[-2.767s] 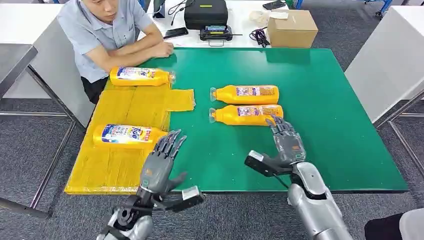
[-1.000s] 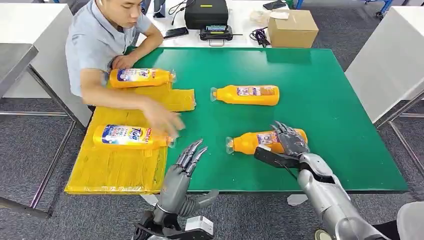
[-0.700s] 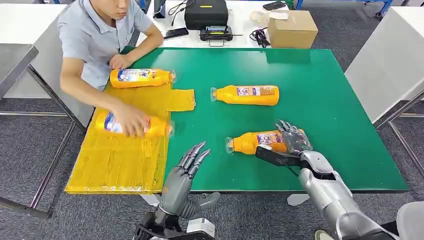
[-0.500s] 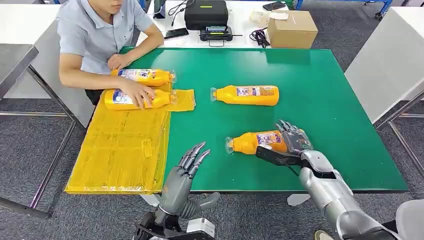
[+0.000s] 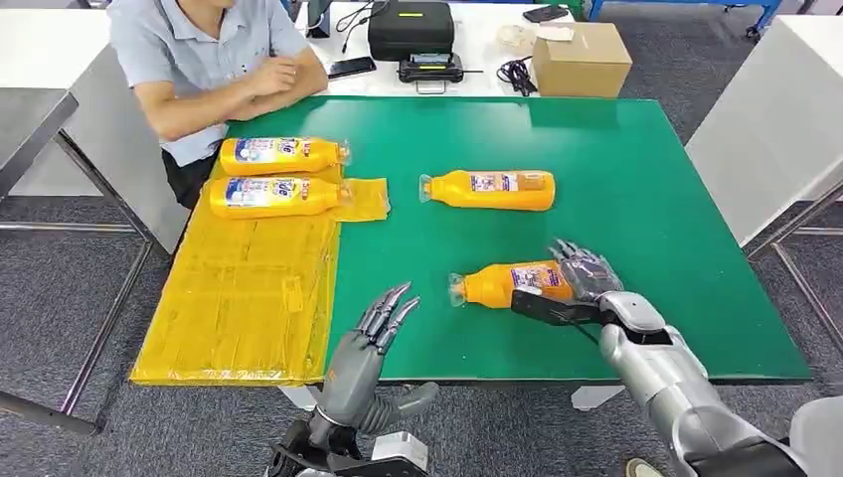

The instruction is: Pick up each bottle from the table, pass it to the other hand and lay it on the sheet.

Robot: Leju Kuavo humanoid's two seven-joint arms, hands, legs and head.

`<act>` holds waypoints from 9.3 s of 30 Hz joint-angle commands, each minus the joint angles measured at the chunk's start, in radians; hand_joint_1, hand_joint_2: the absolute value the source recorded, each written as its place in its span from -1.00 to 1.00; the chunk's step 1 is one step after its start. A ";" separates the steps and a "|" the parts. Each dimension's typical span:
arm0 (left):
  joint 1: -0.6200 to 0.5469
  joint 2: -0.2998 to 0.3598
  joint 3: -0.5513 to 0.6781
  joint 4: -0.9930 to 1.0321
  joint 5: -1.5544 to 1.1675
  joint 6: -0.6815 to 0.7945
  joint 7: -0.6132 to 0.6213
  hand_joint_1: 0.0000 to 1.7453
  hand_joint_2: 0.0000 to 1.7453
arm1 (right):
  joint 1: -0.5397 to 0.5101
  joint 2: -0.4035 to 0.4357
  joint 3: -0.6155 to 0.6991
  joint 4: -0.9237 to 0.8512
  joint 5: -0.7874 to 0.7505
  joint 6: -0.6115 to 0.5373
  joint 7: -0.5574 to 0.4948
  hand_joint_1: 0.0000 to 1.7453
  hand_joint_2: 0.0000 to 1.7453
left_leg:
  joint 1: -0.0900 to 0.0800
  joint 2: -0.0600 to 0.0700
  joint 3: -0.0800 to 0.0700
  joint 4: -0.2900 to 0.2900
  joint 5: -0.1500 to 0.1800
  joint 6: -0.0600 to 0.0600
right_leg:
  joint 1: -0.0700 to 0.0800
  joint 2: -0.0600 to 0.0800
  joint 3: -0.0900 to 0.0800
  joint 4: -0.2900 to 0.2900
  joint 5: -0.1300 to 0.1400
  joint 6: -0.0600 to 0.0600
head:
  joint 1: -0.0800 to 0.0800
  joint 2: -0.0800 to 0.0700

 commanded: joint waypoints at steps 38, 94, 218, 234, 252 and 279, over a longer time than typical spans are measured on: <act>-0.088 -0.050 0.087 0.240 1.142 -0.245 -0.133 -1.00 1.00 | 0.212 0.109 -0.051 -0.502 -0.793 0.267 -0.141 1.00 1.00 | 0.003 0.004 0.000 -0.001 -0.002 -0.003 | 0.003 0.003 -0.001 0.000 -0.001 -0.002 | 0.000 0.000; -0.437 -0.164 0.203 0.466 1.120 -0.222 -0.254 -1.00 1.00 | -0.166 0.228 0.313 -0.197 -0.872 0.380 -0.154 1.00 1.00 | 0.003 0.002 -0.004 0.000 0.001 -0.003 | 0.003 0.001 -0.004 0.002 0.000 -0.002 | 0.000 0.000; -0.287 0.038 0.149 0.294 -0.750 0.044 0.478 -1.00 1.00 | 0.215 0.116 -0.101 -0.447 -0.697 0.122 -0.248 -1.00 1.00 | 0.003 -0.002 -0.005 -0.001 0.002 -0.003 | 0.003 -0.002 -0.004 0.000 -0.001 -0.001 | 0.001 0.000; 0.154 -0.170 0.466 -0.164 -0.320 0.044 -0.121 -1.00 1.00 | 0.426 0.018 -0.559 -0.746 -0.595 0.035 -0.247 -1.00 1.00 | 0.001 0.002 -0.010 0.000 -0.003 -0.001 | 0.001 0.001 -0.009 0.000 -0.001 0.000 | 0.000 0.000; 0.107 0.006 0.143 -0.190 0.441 -0.028 -0.096 -1.00 1.00 | 0.431 -0.138 -0.484 -0.579 0.028 -0.313 -0.122 -1.00 1.00 | 0.002 0.002 -0.006 -0.001 -0.003 -0.001 | 0.002 0.001 -0.005 -0.001 -0.001 -0.002 | 0.000 0.000; -0.008 -0.011 0.087 -0.071 0.526 -0.009 -0.160 -1.00 1.00 | 0.081 -0.044 -0.030 -0.399 -0.304 0.057 -0.175 -1.00 1.00 | 0.001 0.005 -0.005 0.000 -0.002 -0.001 | 0.002 0.004 -0.006 0.000 0.000 -0.002 | 0.000 0.000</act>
